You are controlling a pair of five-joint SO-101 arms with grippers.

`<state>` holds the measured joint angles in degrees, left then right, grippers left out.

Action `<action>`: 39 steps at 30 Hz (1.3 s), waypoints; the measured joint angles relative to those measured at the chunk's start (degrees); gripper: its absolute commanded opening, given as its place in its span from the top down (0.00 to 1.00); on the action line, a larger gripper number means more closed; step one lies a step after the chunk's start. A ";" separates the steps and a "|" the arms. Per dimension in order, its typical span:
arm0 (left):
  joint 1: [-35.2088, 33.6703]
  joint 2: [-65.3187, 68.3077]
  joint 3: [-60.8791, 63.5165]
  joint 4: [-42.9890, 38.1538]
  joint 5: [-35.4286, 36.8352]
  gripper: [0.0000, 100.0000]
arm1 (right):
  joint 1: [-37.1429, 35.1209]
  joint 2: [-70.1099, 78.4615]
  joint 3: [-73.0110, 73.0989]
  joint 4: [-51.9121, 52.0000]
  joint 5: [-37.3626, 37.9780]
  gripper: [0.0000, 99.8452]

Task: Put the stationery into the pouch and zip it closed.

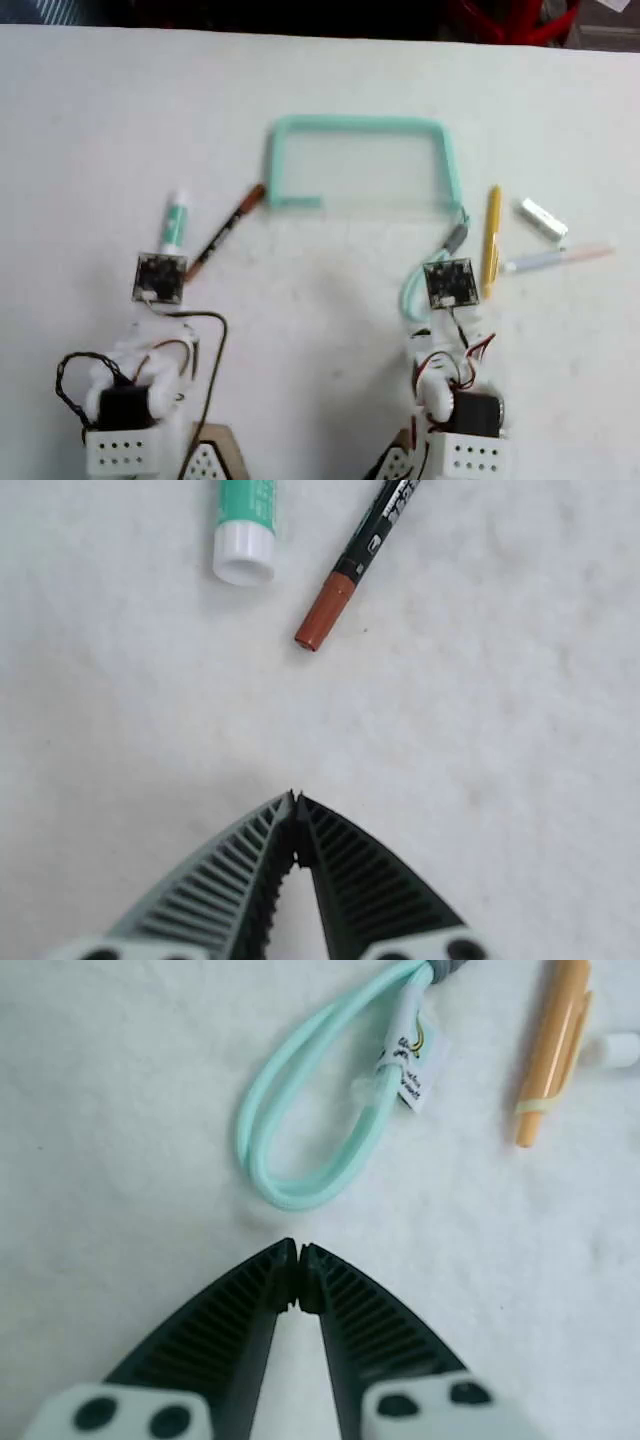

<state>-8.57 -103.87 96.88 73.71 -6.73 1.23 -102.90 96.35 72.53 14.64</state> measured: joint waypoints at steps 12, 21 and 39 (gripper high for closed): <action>0.00 0.00 0.00 0.00 0.00 0.97 | 0.00 0.00 0.00 0.00 0.00 0.98; 4.48 0.09 0.00 -4.66 0.00 0.97 | 0.00 0.00 0.00 0.00 0.00 0.98; 33.41 -0.09 -0.26 -36.57 0.00 0.97 | 0.00 0.00 0.00 0.00 0.00 0.98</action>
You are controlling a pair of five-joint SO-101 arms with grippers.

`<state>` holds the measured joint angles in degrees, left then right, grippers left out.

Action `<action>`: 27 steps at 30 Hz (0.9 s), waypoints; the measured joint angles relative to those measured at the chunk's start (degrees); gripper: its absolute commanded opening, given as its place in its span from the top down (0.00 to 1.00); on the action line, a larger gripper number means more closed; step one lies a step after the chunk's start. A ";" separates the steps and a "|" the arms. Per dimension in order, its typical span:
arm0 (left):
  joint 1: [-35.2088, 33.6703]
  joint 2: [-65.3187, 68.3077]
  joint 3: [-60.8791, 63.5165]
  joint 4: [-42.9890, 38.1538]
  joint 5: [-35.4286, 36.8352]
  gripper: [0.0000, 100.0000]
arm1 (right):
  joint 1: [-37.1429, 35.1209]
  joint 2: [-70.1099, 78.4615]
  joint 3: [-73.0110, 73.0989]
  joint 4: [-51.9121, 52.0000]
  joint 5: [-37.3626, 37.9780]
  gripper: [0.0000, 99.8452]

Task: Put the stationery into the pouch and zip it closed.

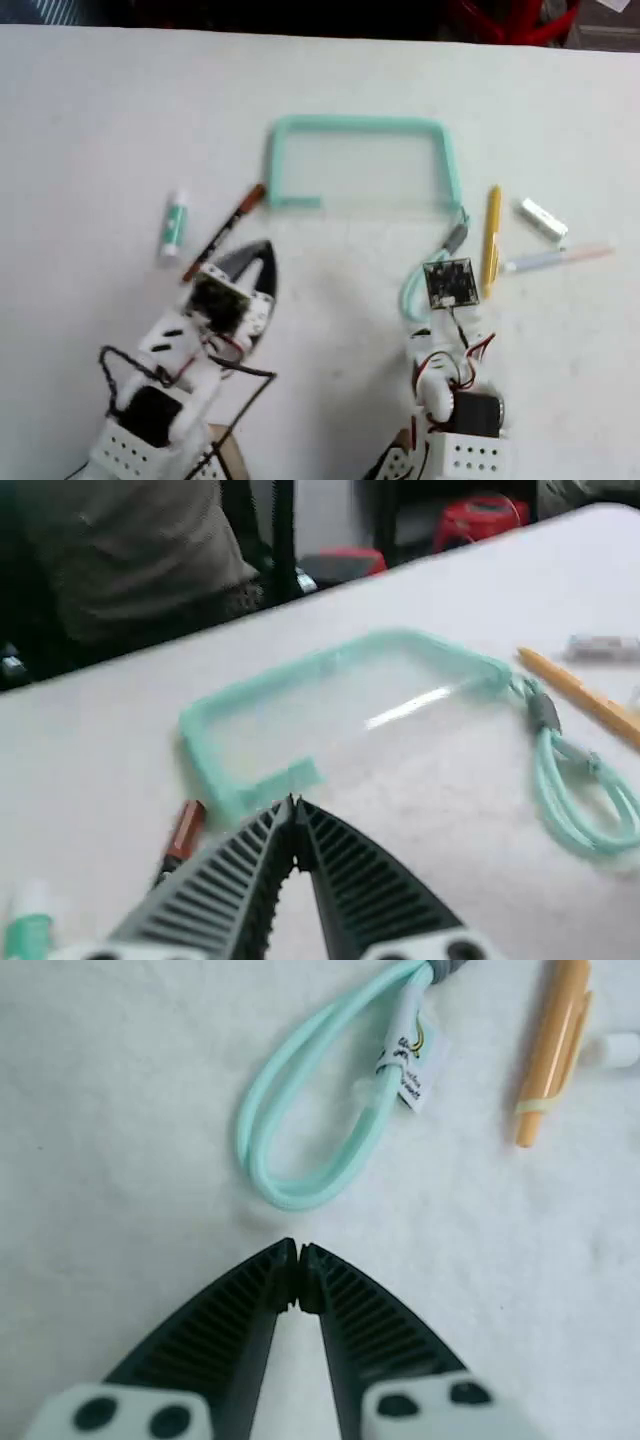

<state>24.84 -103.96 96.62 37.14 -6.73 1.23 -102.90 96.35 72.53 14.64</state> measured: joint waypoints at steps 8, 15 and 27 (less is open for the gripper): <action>1.05 0.00 0.35 6.42 -0.53 0.97 | 0.00 0.00 0.00 0.00 0.00 0.98; -2.99 0.00 -1.85 6.42 -6.86 0.97 | 0.00 0.00 0.00 0.00 0.00 0.98; -30.24 0.00 -6.68 5.98 -2.81 0.97 | 0.00 0.00 0.00 0.00 0.00 0.98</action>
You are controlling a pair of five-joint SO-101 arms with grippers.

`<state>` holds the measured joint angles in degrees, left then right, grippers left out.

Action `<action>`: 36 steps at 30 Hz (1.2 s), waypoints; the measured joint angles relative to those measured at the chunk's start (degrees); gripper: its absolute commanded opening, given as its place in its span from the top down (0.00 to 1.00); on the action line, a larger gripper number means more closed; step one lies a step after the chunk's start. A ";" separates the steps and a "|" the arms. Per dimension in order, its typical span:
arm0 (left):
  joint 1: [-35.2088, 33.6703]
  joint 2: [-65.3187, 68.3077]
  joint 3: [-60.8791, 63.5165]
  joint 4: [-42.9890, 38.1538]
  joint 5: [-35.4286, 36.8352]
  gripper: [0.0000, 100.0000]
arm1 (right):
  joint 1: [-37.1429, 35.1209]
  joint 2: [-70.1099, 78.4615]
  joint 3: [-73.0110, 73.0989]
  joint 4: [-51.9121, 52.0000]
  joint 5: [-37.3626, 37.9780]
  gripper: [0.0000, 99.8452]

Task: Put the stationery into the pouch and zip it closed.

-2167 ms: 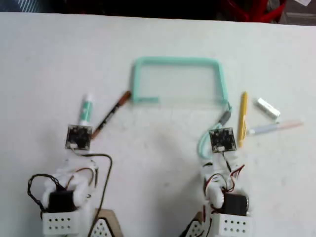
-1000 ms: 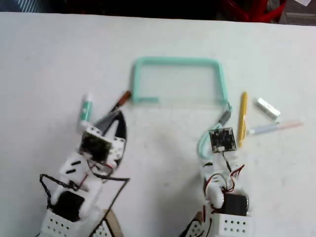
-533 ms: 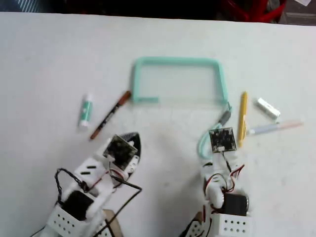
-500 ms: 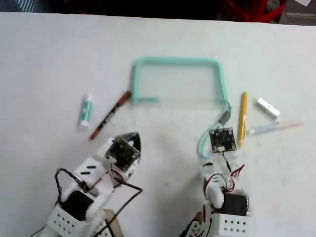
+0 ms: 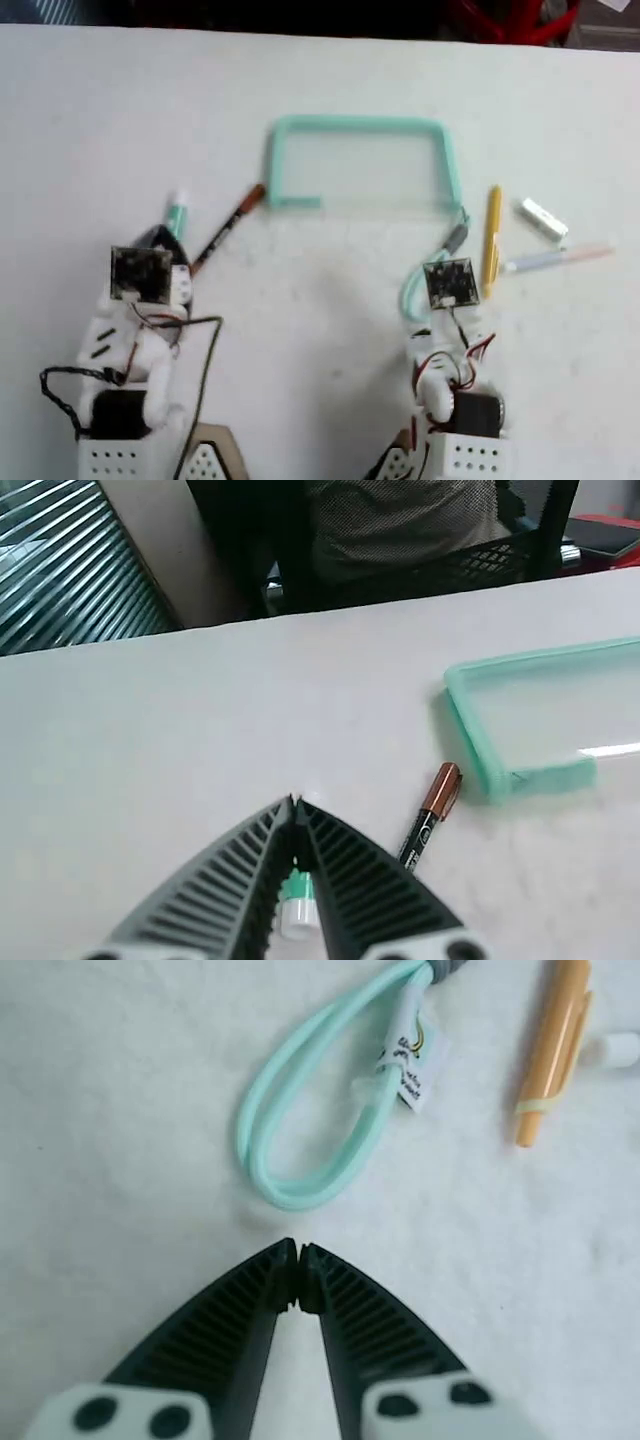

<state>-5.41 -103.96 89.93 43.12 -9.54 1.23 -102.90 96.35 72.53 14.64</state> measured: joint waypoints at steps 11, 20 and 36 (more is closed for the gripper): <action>-0.53 0.00 1.67 0.00 -1.32 0.97 | 0.00 0.00 0.00 0.00 0.00 0.98; -0.70 0.00 2.29 5.63 -22.07 0.97 | 0.00 0.00 0.00 0.00 0.00 0.98; -8.09 0.00 2.90 7.30 -61.27 0.97 | 0.00 0.00 0.00 0.00 0.00 0.98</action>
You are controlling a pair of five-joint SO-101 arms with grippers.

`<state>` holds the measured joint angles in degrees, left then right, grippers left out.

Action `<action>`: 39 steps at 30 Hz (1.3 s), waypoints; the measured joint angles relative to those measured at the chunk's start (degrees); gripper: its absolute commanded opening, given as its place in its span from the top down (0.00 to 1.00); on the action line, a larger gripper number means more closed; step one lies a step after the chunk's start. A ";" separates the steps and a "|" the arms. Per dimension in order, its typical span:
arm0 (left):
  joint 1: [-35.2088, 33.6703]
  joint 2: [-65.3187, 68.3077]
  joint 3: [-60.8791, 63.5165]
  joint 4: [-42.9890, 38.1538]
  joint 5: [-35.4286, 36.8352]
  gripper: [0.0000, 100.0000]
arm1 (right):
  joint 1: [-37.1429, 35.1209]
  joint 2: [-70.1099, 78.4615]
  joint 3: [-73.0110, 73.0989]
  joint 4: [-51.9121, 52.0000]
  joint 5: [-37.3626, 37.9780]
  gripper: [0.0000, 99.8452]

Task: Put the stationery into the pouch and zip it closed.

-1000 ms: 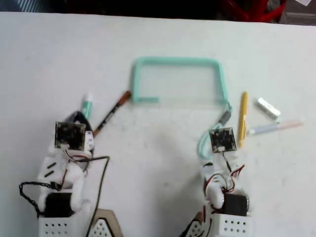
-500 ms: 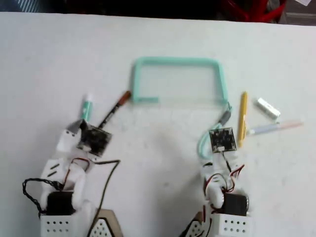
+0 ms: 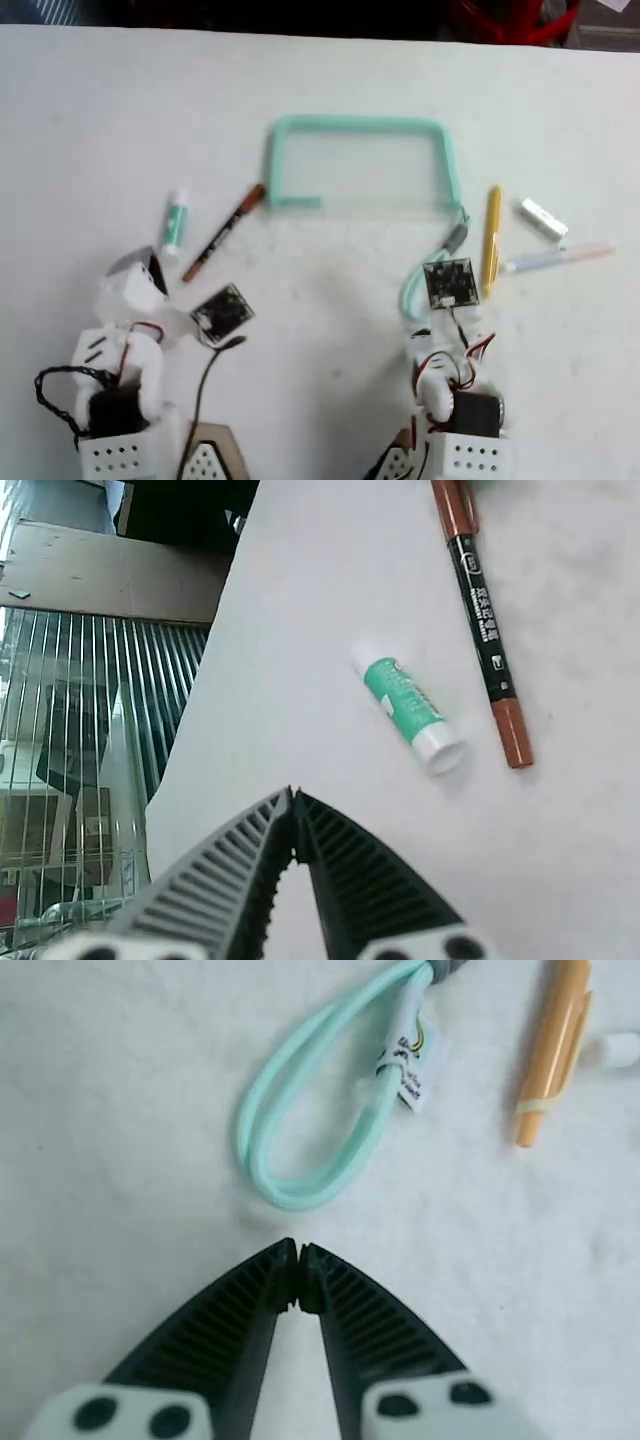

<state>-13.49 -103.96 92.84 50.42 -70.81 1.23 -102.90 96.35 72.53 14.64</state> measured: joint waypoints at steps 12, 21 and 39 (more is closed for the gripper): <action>0.70 -0.35 -16.18 13.80 -5.19 0.97 | 7.12 0.00 -7.03 -11.96 33.85 0.98; 7.30 -0.79 -36.22 30.95 -5.19 0.97 | 15.91 0.00 -10.81 -33.23 70.86 0.98; 12.31 -0.88 -42.29 43.87 -8.62 0.98 | 15.30 -0.53 -35.08 -9.49 88.70 0.98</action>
<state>-1.19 -104.84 50.55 94.29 -79.43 16.53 -103.43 61.27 63.03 103.34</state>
